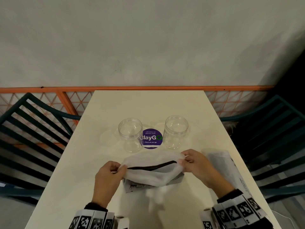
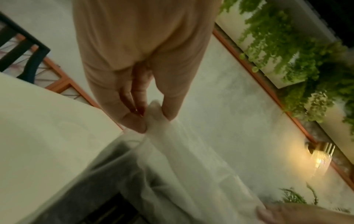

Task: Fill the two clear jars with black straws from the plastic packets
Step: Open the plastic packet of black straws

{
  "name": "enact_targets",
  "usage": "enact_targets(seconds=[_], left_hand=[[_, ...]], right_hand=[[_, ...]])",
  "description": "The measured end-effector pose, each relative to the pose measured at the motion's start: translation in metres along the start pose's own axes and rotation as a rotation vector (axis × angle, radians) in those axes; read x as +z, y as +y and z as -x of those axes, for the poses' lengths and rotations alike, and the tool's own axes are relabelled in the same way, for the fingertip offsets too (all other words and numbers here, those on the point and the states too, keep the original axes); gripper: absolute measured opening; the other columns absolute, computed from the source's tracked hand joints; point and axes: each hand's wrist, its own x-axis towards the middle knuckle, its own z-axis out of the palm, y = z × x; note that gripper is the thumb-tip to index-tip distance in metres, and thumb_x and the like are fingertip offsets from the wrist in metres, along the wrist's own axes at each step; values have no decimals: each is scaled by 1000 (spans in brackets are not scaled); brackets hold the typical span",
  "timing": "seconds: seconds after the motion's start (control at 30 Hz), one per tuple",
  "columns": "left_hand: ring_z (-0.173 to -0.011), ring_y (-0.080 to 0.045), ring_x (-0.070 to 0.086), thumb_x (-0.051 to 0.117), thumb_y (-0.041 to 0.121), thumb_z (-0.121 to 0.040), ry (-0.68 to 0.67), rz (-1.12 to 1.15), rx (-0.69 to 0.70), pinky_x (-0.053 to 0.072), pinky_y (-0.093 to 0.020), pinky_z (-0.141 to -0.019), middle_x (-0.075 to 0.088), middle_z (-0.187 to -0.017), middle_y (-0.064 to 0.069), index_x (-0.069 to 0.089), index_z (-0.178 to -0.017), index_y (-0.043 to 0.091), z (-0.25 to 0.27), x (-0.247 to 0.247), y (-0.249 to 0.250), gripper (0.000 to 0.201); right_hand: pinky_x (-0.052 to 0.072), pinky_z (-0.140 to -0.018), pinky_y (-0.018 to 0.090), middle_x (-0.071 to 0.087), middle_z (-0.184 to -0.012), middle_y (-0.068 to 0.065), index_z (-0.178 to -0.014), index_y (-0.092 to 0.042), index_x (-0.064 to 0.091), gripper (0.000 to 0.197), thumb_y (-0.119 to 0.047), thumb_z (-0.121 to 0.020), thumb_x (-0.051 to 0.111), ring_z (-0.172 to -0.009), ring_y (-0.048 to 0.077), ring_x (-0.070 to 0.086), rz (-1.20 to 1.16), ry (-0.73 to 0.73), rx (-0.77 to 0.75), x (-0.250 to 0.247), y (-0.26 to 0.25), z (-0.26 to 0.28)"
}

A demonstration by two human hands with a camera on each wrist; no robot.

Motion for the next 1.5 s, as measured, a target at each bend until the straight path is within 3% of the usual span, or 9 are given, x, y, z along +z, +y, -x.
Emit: enact_targets(seconds=[0.17,0.3,0.5,0.67,0.87,0.97,1.07,1.27,1.5], left_hand=[[-83,-27,66,67,15,-81,-135,234,-34,55,-44,-80,72,-82,-8,71,-77,16,1,6,3,6],[-80,-32,64,66,2,-80,-155,291,-83,52,-42,-81,73,-80,-15,60,-90,14,-3,-1,-4,16],[-61,-7,58,64,5,-81,-118,-137,182,42,-14,-59,69,-66,9,39,-82,30,1,-3,-20,35],[-66,-16,50,60,7,-85,-303,114,-38,38,-22,-65,71,-65,0,45,-94,23,-5,-9,-22,24],[-53,-11,41,48,4,-91,-343,666,-370,32,-21,-49,52,-60,0,45,-97,17,-3,-7,-19,14],[-38,-5,45,46,4,-91,-315,886,-468,34,-16,-35,56,-51,5,45,-80,18,-5,-3,-19,18],[-38,-6,40,78,12,-64,-394,996,-483,35,-18,-35,50,-51,5,48,-65,16,-7,-7,-22,31],[-69,-19,49,68,-4,-52,-394,673,-359,32,-29,-58,52,-79,-9,41,-76,17,-6,-7,-7,42],[-66,-16,43,71,5,-65,-149,447,-350,30,-28,-55,48,-77,-5,39,-96,12,0,0,-3,45]], right_hand=[[47,-65,24,68,-90,11,-91,-8,67,11,-16,-84,64,-78,19,60,274,107,-50,13,2,-1],[50,-64,27,67,-91,11,-103,-10,57,20,-5,-85,63,-78,23,62,-169,71,113,7,5,-4],[29,-43,19,46,-58,-1,-74,-18,41,26,1,-87,53,-48,9,37,-705,-174,270,-11,5,3],[37,-40,18,52,-58,-1,-62,-16,47,42,-10,-50,87,-40,8,40,-885,-280,272,-16,4,4],[30,-34,16,37,-62,3,-67,-14,40,29,-11,-95,45,-33,5,33,-628,-80,357,-10,29,-15],[25,-40,18,34,-58,0,-68,-15,38,30,-23,-96,48,-37,5,30,-374,-36,363,-8,37,-16],[25,-52,22,40,-67,-3,-82,-17,41,32,-37,-82,66,-56,10,33,-176,-164,337,-8,31,-8],[30,-61,24,41,-86,0,-96,-16,37,42,-31,-67,64,-73,12,36,80,-189,276,5,9,-2],[23,-53,24,35,-76,0,-78,-18,34,38,-28,-58,64,-65,15,29,24,-107,274,-1,4,-4]])
